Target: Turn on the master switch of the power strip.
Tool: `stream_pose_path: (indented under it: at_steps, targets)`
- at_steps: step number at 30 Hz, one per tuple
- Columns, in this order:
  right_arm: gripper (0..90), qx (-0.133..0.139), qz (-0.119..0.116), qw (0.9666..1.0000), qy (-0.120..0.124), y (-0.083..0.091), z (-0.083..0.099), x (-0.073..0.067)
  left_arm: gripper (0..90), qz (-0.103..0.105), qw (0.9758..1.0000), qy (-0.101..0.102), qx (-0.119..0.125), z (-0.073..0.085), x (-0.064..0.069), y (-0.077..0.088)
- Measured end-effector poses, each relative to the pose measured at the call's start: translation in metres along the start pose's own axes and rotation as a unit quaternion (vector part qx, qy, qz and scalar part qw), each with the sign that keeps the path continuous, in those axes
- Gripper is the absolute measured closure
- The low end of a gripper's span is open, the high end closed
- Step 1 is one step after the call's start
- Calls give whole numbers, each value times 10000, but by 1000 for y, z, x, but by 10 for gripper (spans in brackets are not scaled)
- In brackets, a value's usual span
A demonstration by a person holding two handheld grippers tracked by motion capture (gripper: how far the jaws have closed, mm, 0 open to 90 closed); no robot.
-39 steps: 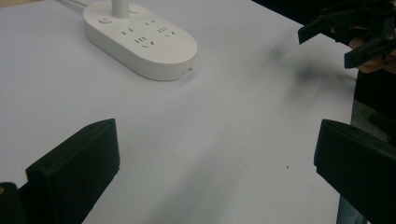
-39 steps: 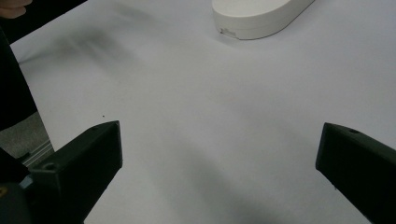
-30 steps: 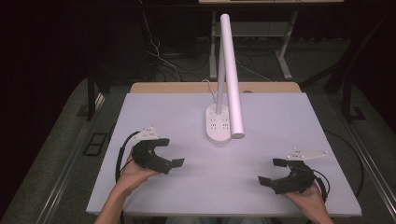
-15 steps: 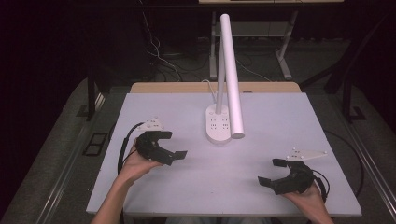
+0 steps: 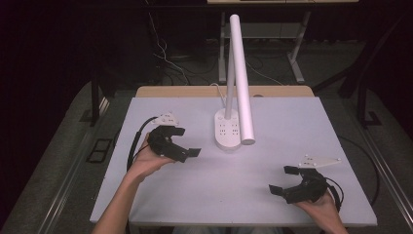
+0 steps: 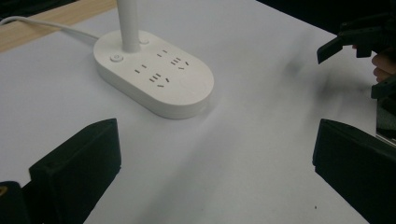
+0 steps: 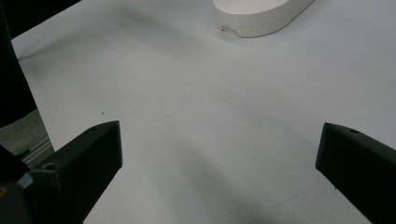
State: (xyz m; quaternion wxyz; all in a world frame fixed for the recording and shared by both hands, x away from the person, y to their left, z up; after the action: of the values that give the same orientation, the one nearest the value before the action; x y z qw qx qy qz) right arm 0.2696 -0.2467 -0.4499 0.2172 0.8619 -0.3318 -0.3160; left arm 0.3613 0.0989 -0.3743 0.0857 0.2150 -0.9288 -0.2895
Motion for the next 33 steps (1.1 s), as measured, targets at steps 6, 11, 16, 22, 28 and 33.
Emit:
stream_pose_path:
  at_steps: [6, 11, 16, 22, 28, 33]
  targets:
    - [0, 33, 15, 10000, 28, 0, 0, 1, 1, -6, 10000, -42, -66, -6, -5, -3]
    - [0, 34, 0, 10000, -28, 1, 0, 2, 1, 3, 9999, -40, -108, -12, -10, -6]
    - [0, 52, 7, 10000, -16, 1, 0, 3, 1, -29, 9999, -82, -101, -20, -16, -11]
    - [0, 46, 11, 10000, -49, 1, 0, 3, 1, -46, 9998, -130, -170, -26, -21, -15]
    - [0, 53, 6, 10000, -43, 2, 1, 4, 1, -67, 9995, -149, -266, -32, -28, -22]
    - [0, 86, 5, 9999, -80, 3, 1, 6, 1, -82, 9994, -165, -300, -36, -36, -31]
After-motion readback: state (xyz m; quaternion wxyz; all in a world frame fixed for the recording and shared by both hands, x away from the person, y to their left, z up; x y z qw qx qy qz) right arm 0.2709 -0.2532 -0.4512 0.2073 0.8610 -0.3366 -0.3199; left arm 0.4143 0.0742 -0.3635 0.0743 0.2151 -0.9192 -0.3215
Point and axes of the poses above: each handheld gripper's, and its own axes: y roughly backward along the jaws, z roughly out of its underside, x roughly to its right, the point moved 5 cm from there along -y, roughly forward along the jaws, and after that the axes turned 9 degrees about -y, right-handed, at the moved point
